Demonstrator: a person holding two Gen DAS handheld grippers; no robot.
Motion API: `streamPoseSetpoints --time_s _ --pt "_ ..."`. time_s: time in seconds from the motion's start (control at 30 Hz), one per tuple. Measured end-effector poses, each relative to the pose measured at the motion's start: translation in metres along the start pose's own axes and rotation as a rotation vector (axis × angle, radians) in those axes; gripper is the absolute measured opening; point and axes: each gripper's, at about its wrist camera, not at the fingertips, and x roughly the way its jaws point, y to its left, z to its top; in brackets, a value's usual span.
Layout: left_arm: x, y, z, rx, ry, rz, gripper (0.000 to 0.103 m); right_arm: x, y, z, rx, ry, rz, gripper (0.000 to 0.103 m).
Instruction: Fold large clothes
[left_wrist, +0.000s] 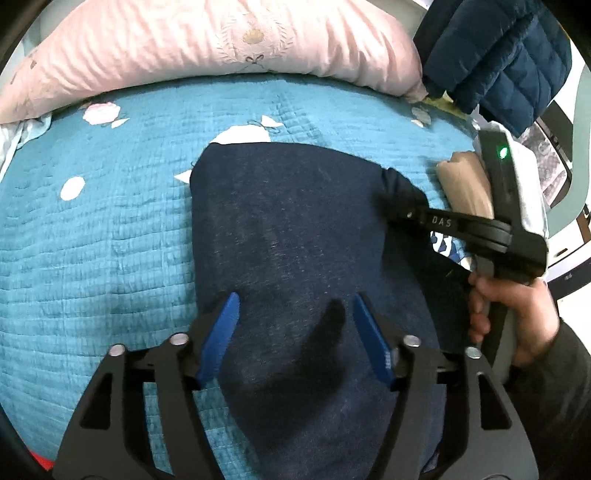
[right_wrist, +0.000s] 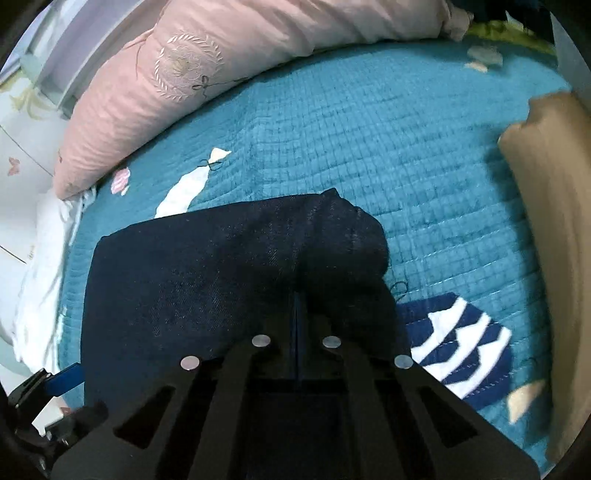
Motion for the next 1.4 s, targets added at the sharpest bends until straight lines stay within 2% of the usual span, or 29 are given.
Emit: streamPoseSetpoints --time_s 0.07,0.13,0.27,0.33,0.4,0.47,0.6,0.7,0.73,0.8,0.87,0.93,1.03,1.1,1.23,1.4 --pt "0.001 0.002 -0.001 -0.008 0.001 0.015 0.068 -0.014 0.014 -0.005 -0.03 -0.028 0.0 0.001" --pt "-0.001 0.005 -0.003 -0.021 -0.006 0.0 0.068 -0.046 0.022 -0.02 -0.068 -0.05 0.032 0.002" --pt "-0.005 0.012 -0.005 -0.06 -0.011 -0.034 0.069 -0.074 0.039 -0.074 -0.111 0.012 0.016 0.002" --pt "-0.007 0.013 -0.006 -0.068 -0.012 -0.034 0.069 -0.071 0.041 -0.099 -0.095 0.045 0.012 0.002" --pt "-0.009 0.015 -0.007 -0.08 -0.009 -0.037 0.069 -0.045 0.034 -0.121 -0.046 0.107 -0.018 0.0" --pt "-0.014 0.018 -0.008 -0.1 -0.01 -0.061 0.069 -0.033 0.019 -0.135 0.024 0.072 0.033 0.0" --pt "-0.033 0.026 -0.021 -0.09 -0.016 -0.046 0.069 -0.049 0.031 -0.133 0.049 0.061 0.027 0.003" --pt "-0.05 0.036 -0.036 -0.108 -0.049 -0.045 0.075 -0.07 0.067 -0.14 0.007 0.023 0.17 0.003" --pt "-0.052 0.039 -0.041 -0.121 -0.047 -0.046 0.076 -0.071 0.078 -0.143 -0.015 0.023 0.187 0.003" --pt "-0.05 0.046 -0.051 -0.157 -0.014 -0.066 0.076 -0.056 0.091 -0.154 -0.042 0.069 0.144 0.001" --pt "-0.047 0.051 -0.061 -0.19 0.018 -0.084 0.076 -0.024 0.083 -0.17 -0.031 0.124 0.101 0.0" --pt "-0.047 0.054 -0.073 -0.215 0.033 -0.096 0.076 -0.015 0.072 -0.175 0.01 0.108 0.137 0.0" --pt "-0.046 0.058 -0.09 -0.252 0.056 -0.143 0.079 -0.016 0.075 -0.169 -0.002 0.115 0.132 0.0" --pt "-0.044 0.056 -0.1 -0.294 0.075 -0.205 0.08 -0.016 0.071 -0.169 0.029 0.104 0.16 0.0" --pt "-0.033 0.038 -0.115 -0.267 0.112 -0.205 0.082 -0.039 0.061 -0.179 0.101 0.064 0.223 0.0" --pt "-0.015 0.021 -0.126 -0.271 0.147 -0.217 0.082 -0.044 0.054 -0.188 0.148 0.048 0.221 0.006"
